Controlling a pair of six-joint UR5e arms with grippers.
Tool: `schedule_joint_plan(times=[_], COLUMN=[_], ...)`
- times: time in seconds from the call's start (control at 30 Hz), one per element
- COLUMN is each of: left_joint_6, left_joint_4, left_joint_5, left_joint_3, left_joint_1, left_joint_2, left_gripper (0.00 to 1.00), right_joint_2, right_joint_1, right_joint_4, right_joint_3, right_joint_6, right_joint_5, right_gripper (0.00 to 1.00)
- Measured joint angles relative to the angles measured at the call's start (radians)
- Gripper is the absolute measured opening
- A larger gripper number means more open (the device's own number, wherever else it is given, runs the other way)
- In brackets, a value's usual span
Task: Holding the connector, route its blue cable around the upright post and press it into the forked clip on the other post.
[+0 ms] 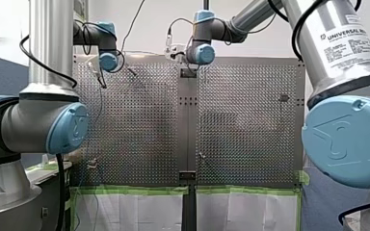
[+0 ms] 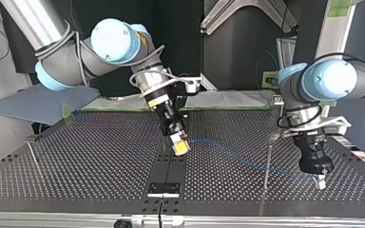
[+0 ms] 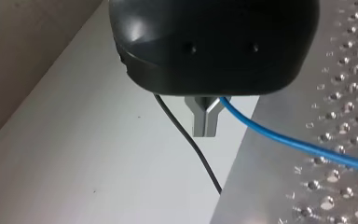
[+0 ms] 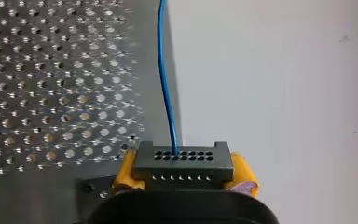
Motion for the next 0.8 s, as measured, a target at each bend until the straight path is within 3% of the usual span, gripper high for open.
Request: schedule_joint_plan(times=[0.37,0.57,0.8], left_joint_6=[-0.004,0.004,0.014], left_joint_4=[-0.005,-0.016,-0.006], left_joint_5=[0.032,0.029,0.027], left_joint_3=[0.075,0.076,0.036], left_joint_1=[0.024,0.02,0.016], left_joint_2=[-0.059,-0.092,-0.103], left_gripper=[0.0,0.0,0.0], right_joint_2=[0.093,0.141,0.159], right_joint_1=[-0.01,-0.018,-0.026], right_joint_4=[0.033,0.038,0.051], right_joint_3=[-0.093,-0.143,-0.167], right_joint_6=[0.0,0.003,0.003], right_joint_5=[-0.001,-0.004,-0.004], right_gripper=[0.0,0.0,0.0])
